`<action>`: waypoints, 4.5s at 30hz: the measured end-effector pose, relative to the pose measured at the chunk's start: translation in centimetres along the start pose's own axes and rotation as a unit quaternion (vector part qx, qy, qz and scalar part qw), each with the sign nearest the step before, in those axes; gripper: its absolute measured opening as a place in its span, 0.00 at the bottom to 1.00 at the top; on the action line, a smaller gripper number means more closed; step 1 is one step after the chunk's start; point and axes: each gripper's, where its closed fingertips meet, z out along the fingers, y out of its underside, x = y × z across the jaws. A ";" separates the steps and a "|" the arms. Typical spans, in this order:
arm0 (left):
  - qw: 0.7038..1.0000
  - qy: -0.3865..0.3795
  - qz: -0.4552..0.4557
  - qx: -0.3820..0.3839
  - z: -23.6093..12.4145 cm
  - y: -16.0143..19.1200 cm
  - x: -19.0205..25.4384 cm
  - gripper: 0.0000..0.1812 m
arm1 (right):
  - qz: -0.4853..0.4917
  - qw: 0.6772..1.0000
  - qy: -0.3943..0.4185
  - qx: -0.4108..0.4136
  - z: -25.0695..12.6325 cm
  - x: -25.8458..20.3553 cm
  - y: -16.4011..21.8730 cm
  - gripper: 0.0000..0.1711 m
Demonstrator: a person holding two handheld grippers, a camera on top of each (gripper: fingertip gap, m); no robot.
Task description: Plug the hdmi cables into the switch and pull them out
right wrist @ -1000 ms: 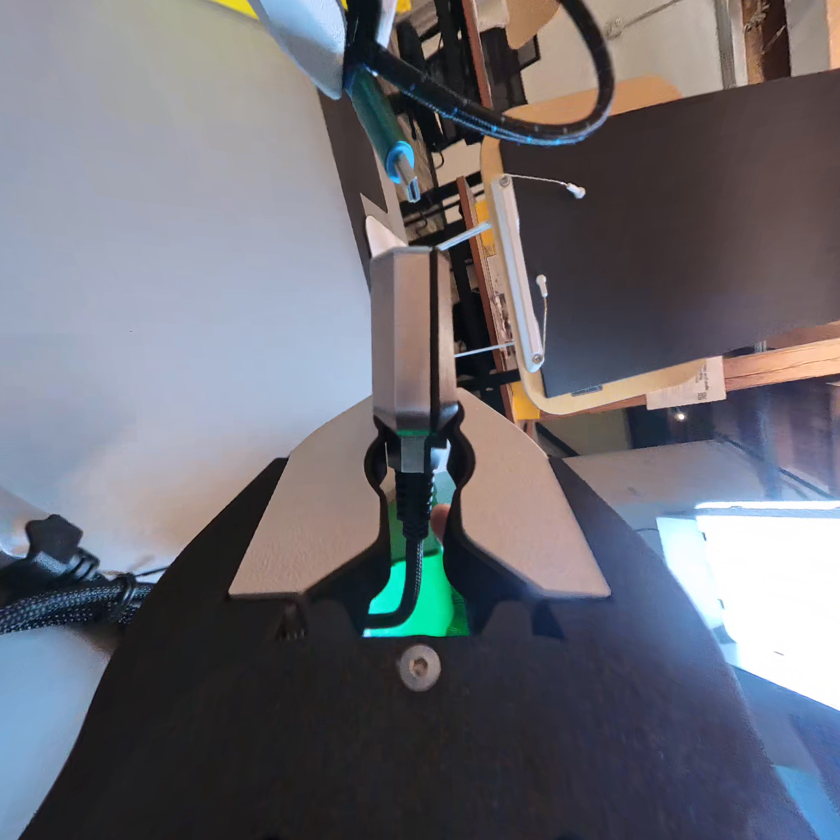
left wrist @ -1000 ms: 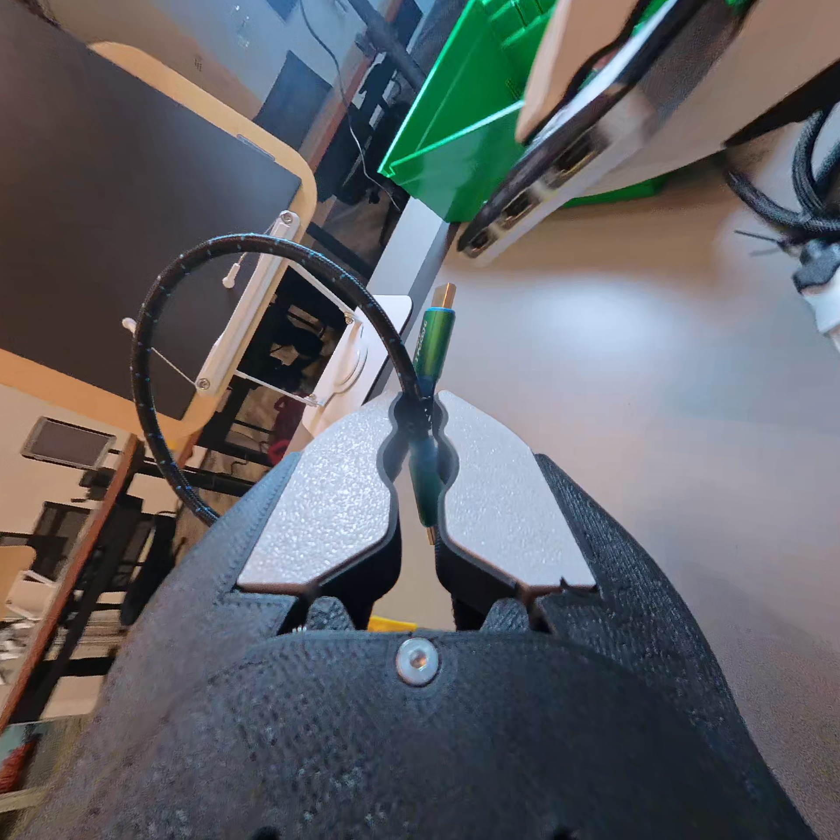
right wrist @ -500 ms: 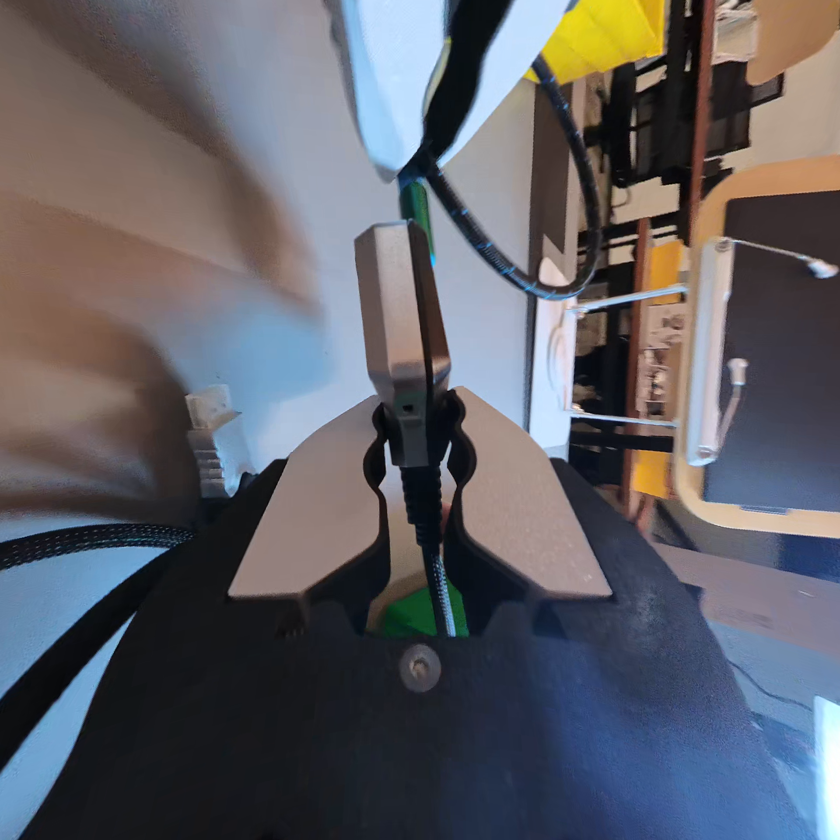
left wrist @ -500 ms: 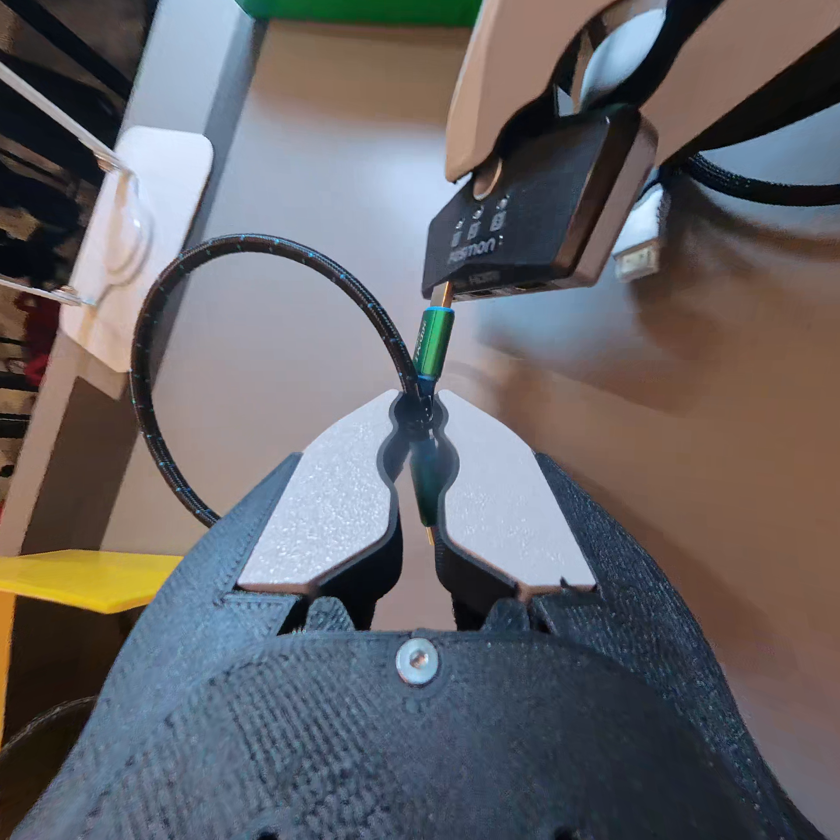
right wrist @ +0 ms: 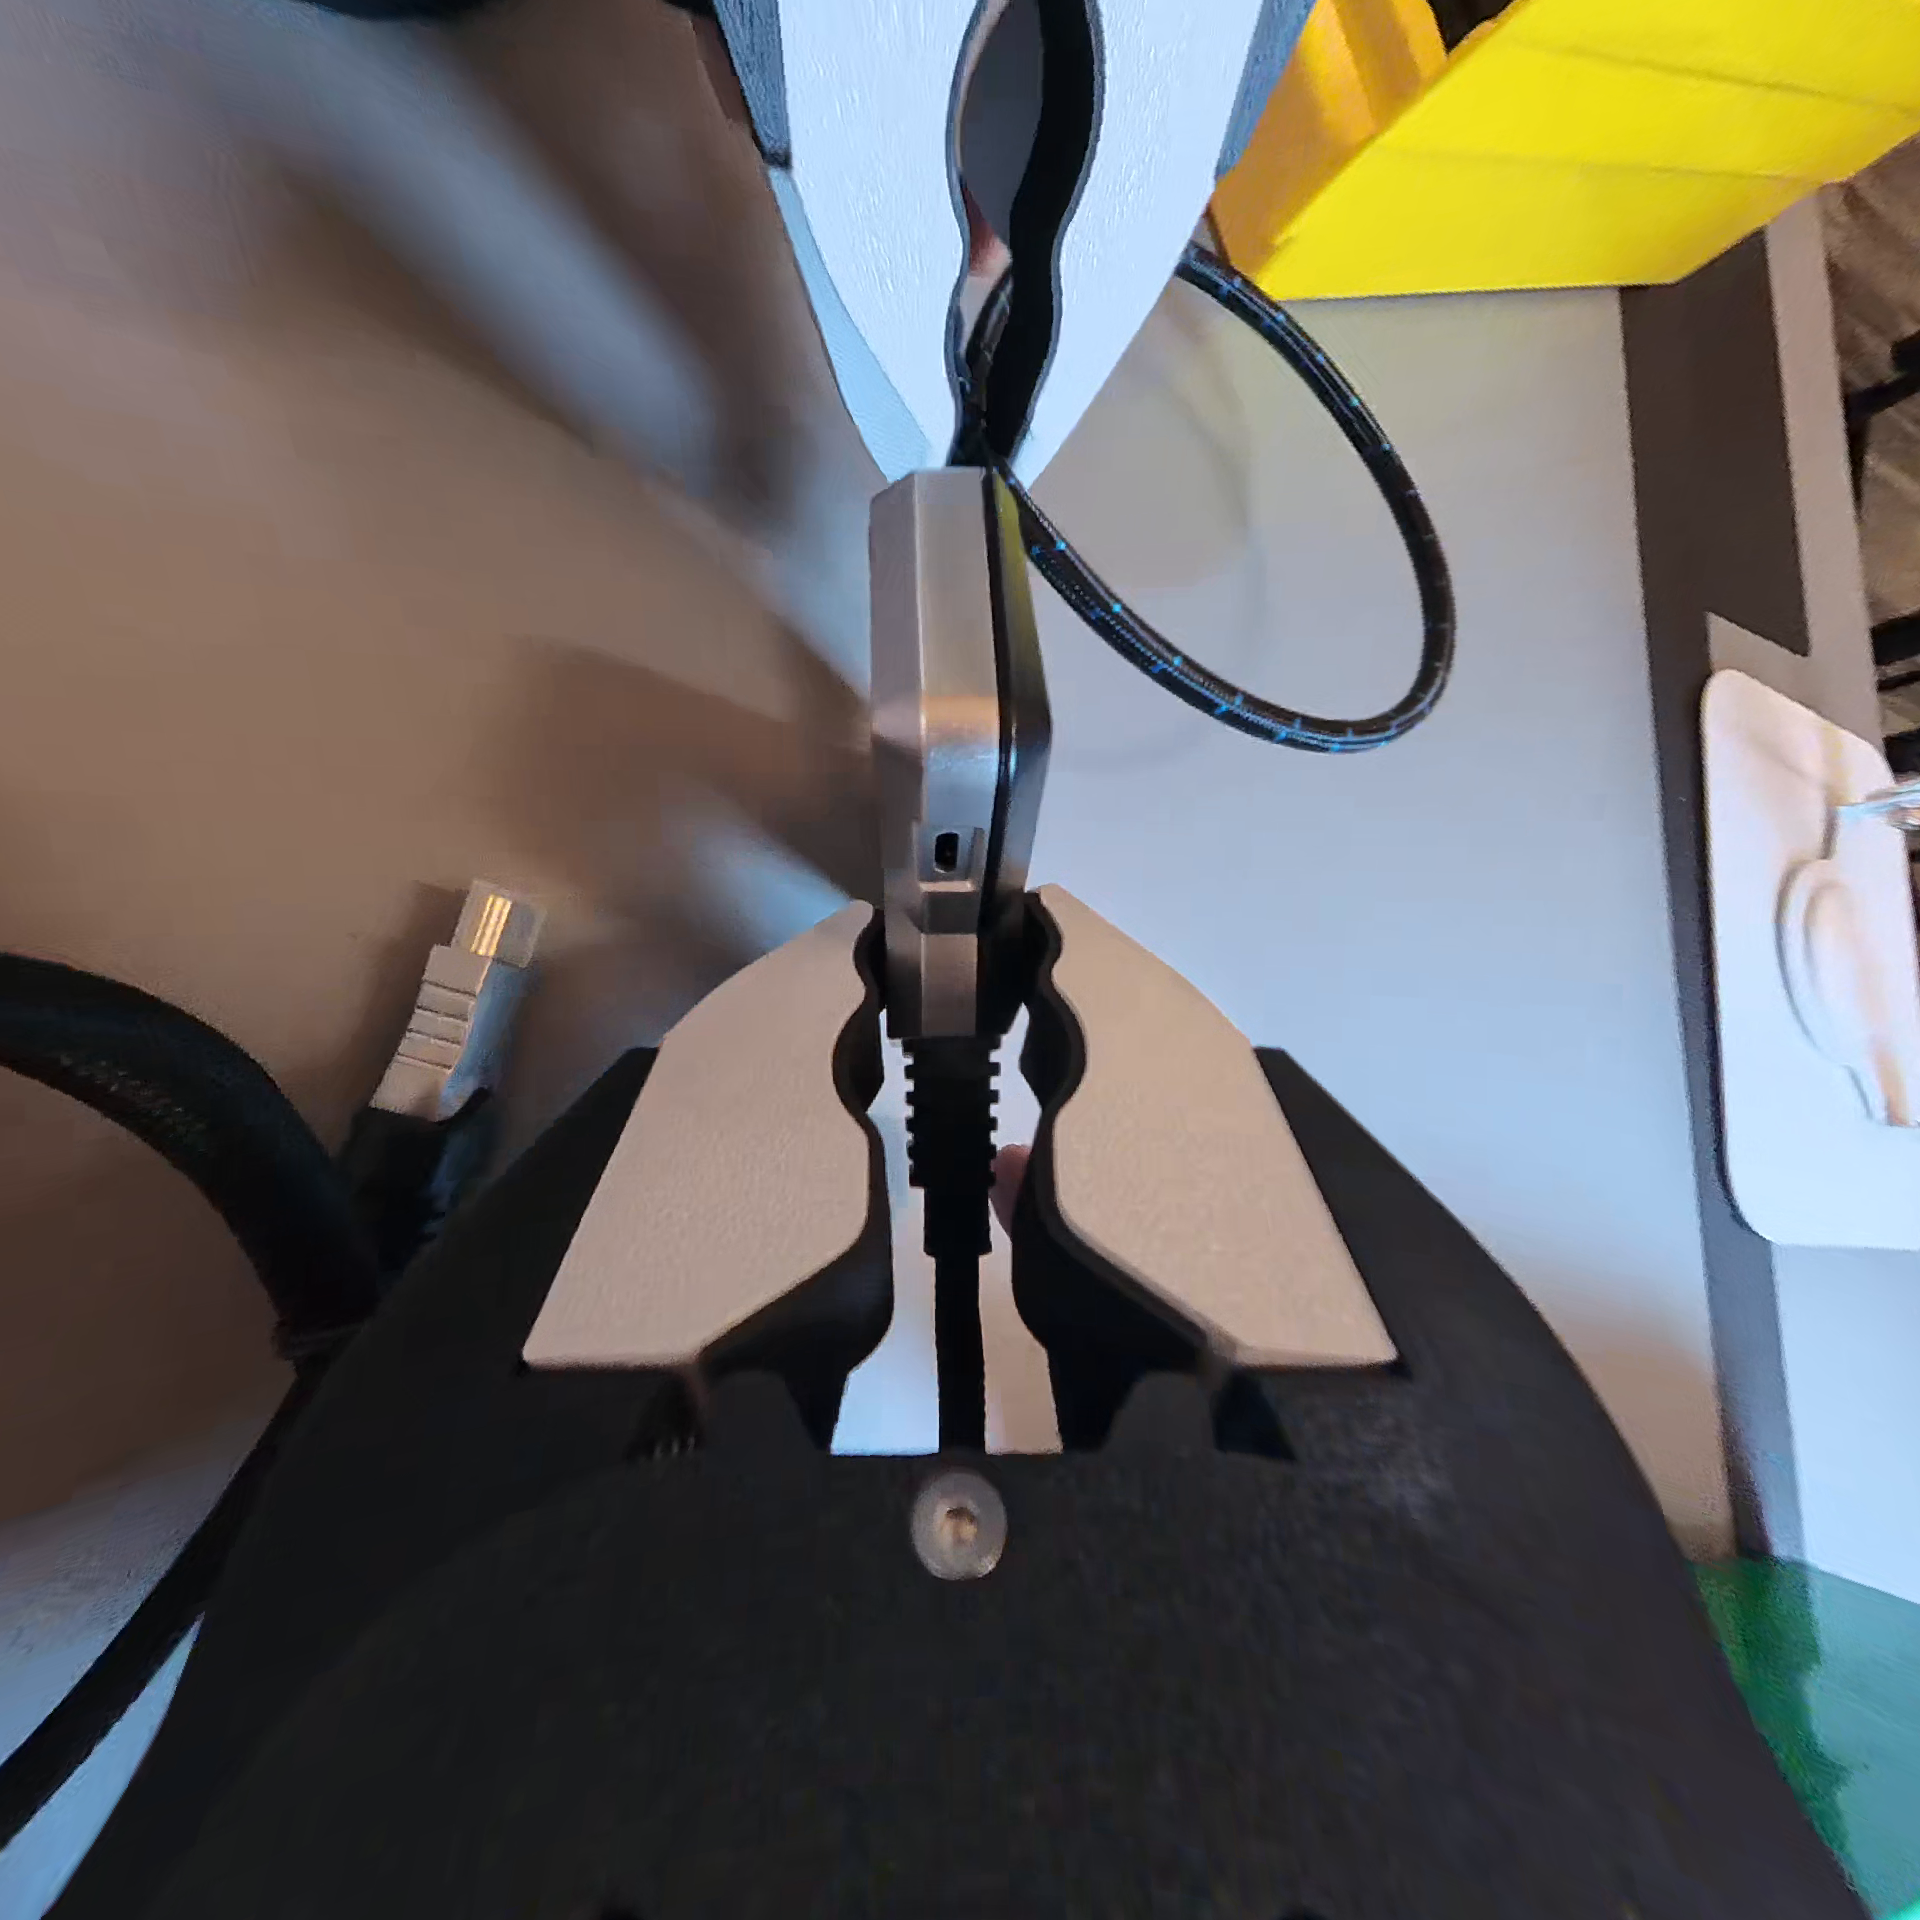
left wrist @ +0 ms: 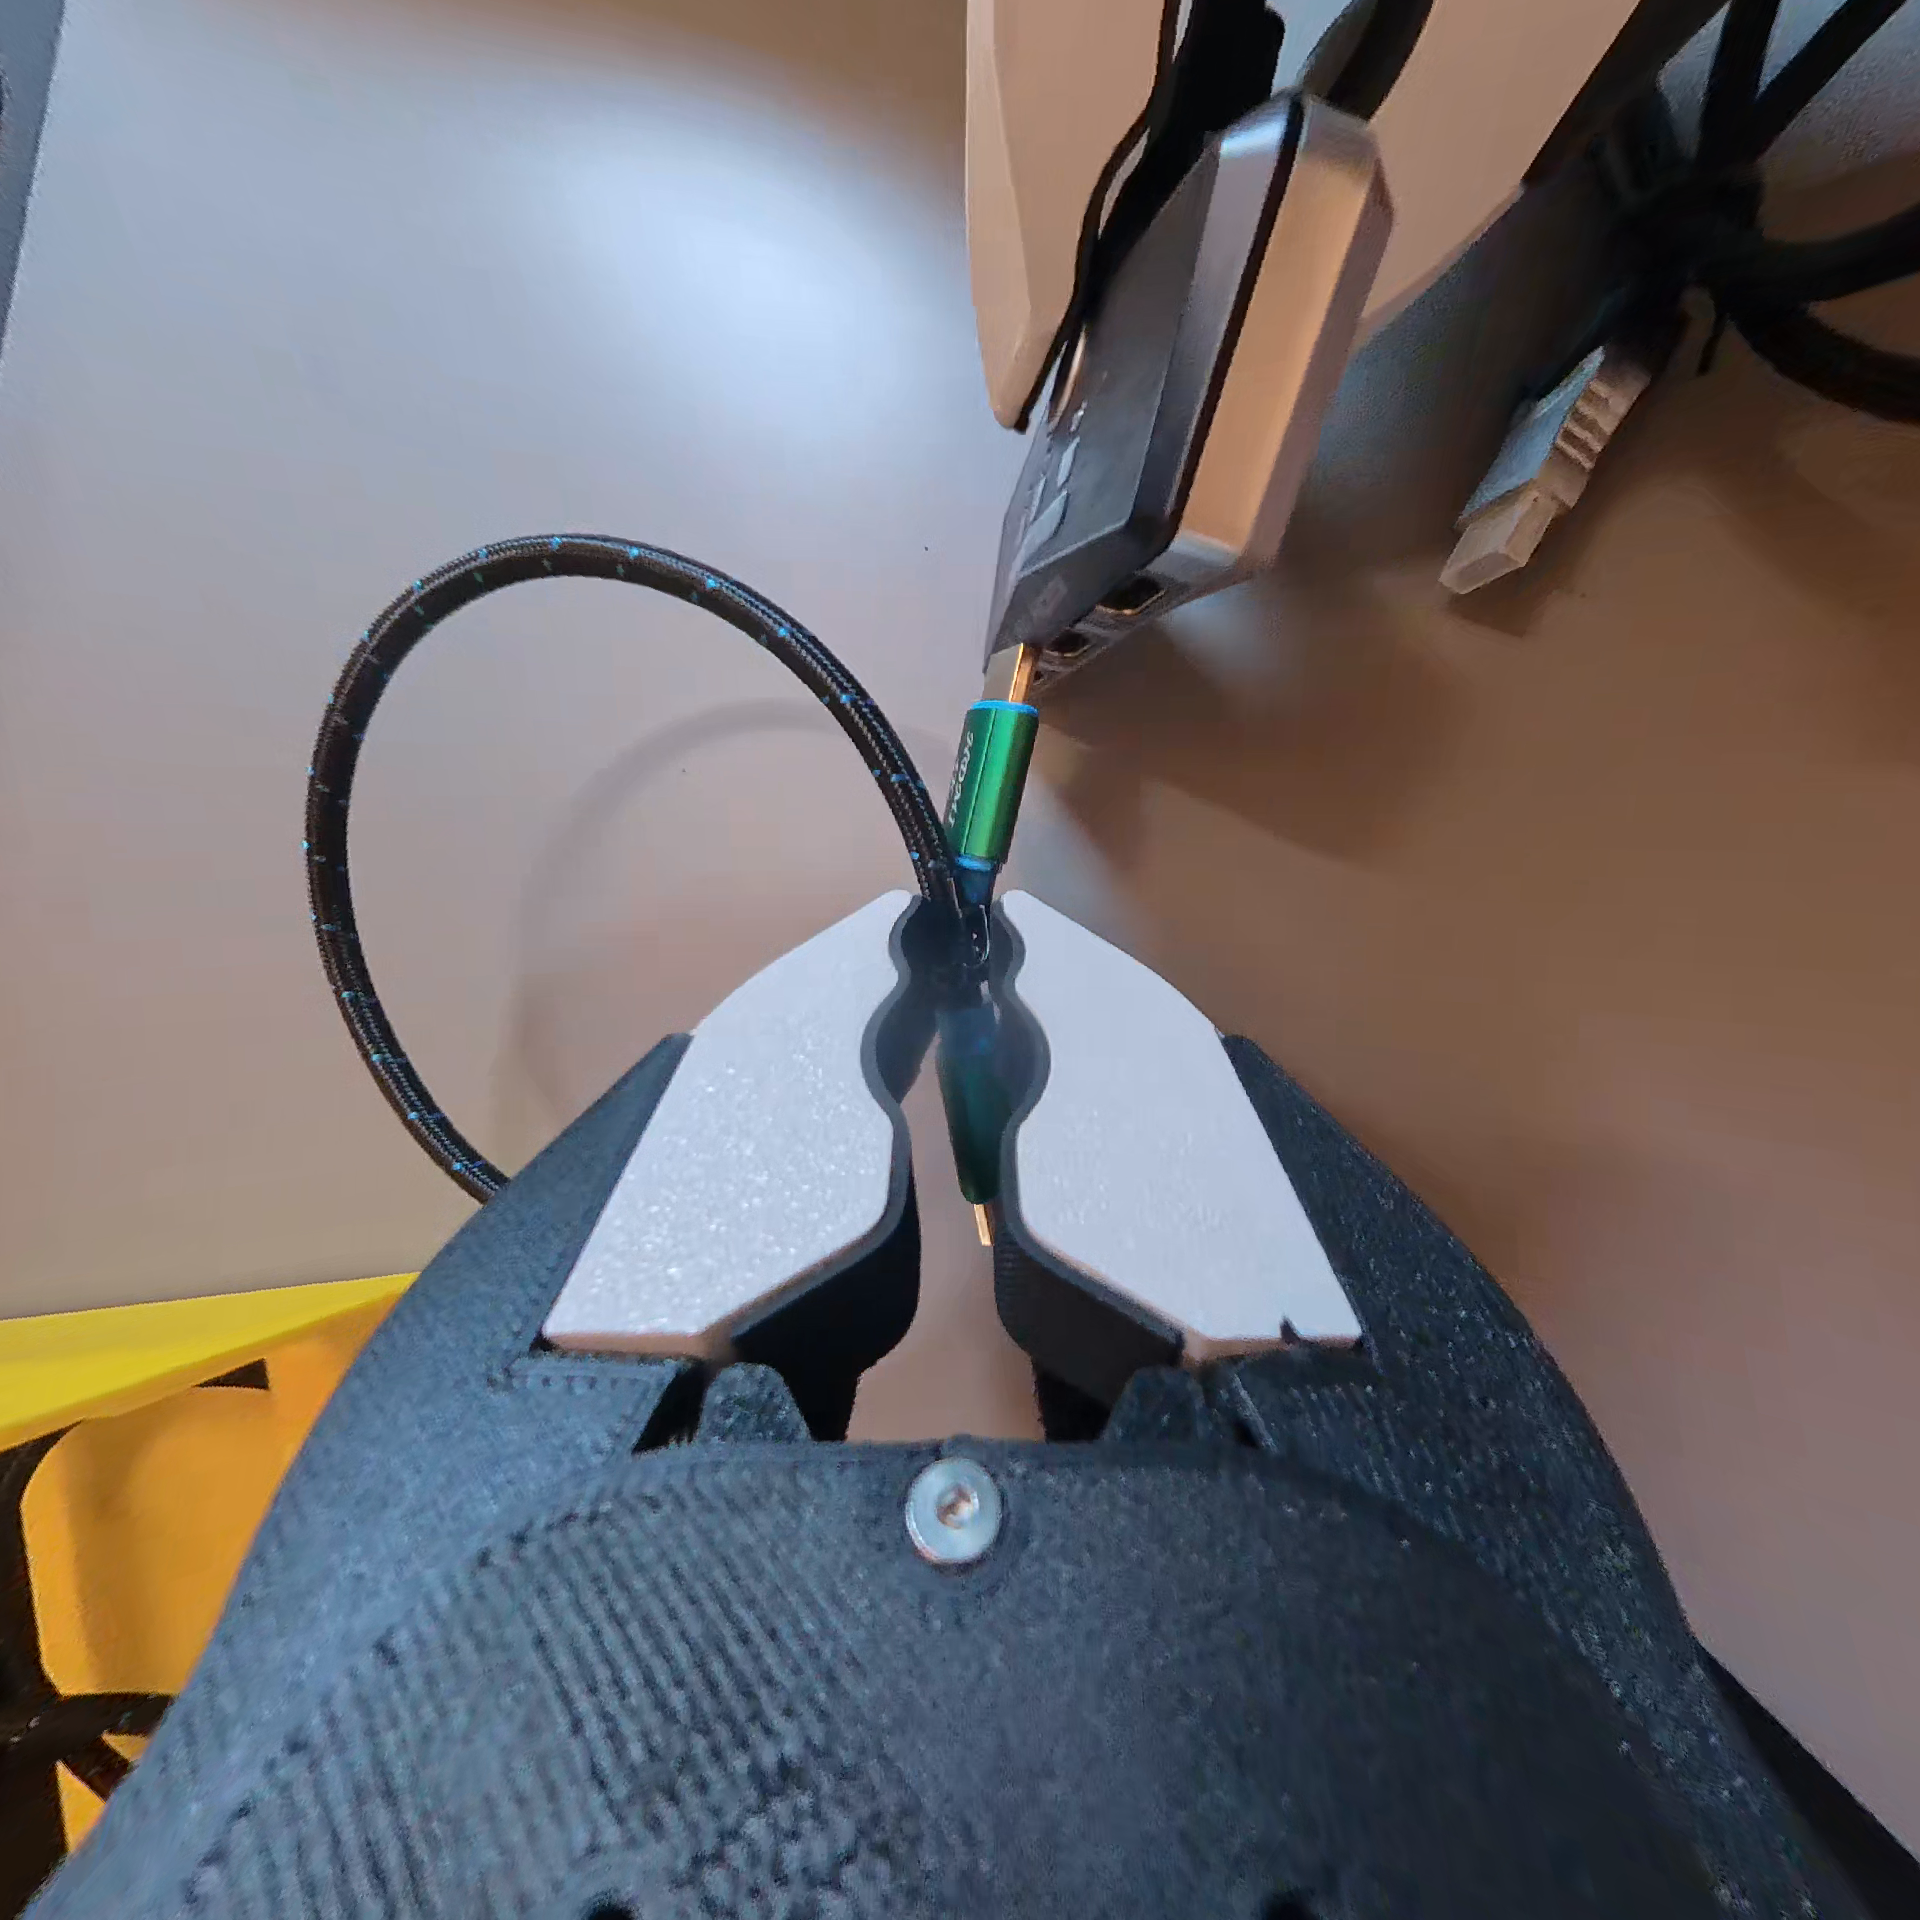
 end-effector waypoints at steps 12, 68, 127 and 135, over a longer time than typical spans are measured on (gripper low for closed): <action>0.996 0.085 -0.020 0.026 -0.4 -0.5 2.3 0.06 | 0.006 1.000 -0.013 0.016 -0.7 -0.7 0.1 0.13; 0.988 0.134 -0.024 0.071 -1.0 -2.2 3.9 0.05 | 0.033 0.992 -0.042 0.116 -3.5 -2.1 -2.3 0.13; 0.897 0.211 -0.014 0.388 -10.2 -5.1 1.7 0.04 | 0.143 0.946 0.176 0.233 -11.7 6.4 -1.5 0.13; 0.920 0.260 0.064 0.286 -6.9 -3.1 5.8 0.05 | 0.150 0.943 0.192 0.225 -11.9 6.9 -0.9 0.13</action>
